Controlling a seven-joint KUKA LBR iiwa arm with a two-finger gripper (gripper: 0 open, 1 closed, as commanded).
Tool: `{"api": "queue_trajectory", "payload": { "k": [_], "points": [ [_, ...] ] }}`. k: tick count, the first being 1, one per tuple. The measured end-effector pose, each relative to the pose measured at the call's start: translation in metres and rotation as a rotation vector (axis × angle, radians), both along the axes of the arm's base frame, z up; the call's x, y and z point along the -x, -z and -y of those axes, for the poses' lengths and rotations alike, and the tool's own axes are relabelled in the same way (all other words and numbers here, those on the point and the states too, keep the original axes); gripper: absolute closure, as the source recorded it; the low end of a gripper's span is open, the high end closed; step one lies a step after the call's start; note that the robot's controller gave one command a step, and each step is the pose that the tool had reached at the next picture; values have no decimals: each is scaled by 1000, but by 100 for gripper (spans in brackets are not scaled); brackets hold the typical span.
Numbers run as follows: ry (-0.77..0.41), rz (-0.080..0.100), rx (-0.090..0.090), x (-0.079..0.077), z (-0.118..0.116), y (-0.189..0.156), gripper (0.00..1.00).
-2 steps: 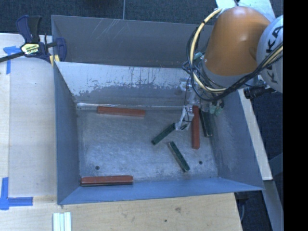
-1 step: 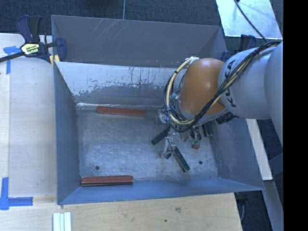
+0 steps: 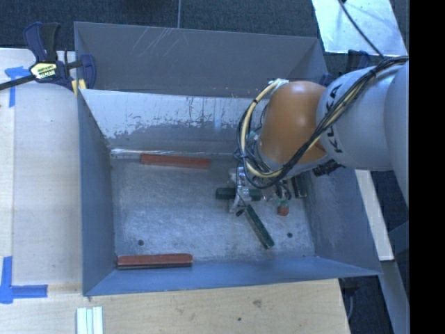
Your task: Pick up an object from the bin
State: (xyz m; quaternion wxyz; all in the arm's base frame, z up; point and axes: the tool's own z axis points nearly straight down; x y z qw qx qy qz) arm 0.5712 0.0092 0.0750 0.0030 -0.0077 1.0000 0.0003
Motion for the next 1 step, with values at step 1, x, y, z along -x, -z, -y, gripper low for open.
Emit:
{"api": "queue_trajectory", "payload": {
  "k": [1],
  "points": [
    [126,6,2,7,61,-139,100]
  ]
}}
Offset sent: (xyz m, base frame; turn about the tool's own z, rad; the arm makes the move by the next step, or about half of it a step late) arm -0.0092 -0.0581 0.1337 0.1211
